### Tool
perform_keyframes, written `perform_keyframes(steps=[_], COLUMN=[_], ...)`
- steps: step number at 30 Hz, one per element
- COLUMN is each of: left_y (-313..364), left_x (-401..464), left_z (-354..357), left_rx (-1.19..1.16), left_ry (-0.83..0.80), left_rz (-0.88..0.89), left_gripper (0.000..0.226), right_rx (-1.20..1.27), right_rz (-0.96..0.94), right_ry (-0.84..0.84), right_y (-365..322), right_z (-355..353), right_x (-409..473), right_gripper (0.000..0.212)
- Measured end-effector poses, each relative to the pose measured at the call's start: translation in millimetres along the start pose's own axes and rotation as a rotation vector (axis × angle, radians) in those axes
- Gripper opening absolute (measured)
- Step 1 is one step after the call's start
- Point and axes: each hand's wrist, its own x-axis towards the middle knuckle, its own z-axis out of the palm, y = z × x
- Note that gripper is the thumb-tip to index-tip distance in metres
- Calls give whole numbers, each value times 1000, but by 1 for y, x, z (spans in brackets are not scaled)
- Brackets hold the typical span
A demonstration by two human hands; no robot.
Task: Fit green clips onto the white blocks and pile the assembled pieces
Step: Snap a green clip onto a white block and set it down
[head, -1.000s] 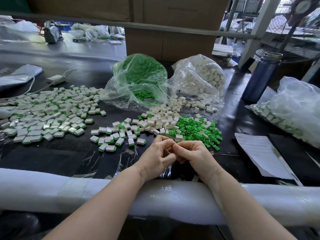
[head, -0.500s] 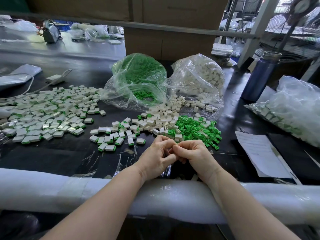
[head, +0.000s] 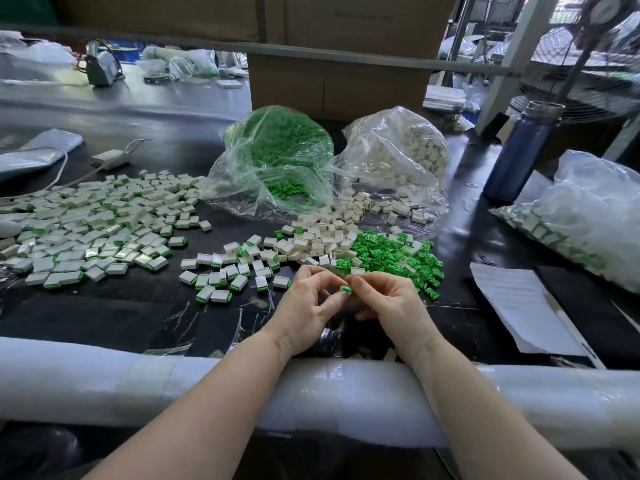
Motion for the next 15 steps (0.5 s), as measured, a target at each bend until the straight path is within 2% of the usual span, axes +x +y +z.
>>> perform_keyframes(steps=[2,8,15], left_y=[1,-1,-2], left_x=[0,0,0], left_z=[0,1,1], left_rx=[10,51,77], left_ry=[0,-13,-19], left_rz=[-8,0,5], left_gripper=[15,16,18], right_rx=[-6,-111,-257], right_rz=[-15,-84,-84], right_ry=[37,62,64], right_y=[0,0,3], right_z=[-2,-2,0], right_x=[0,-1,3], right_gripper=[9,20,22])
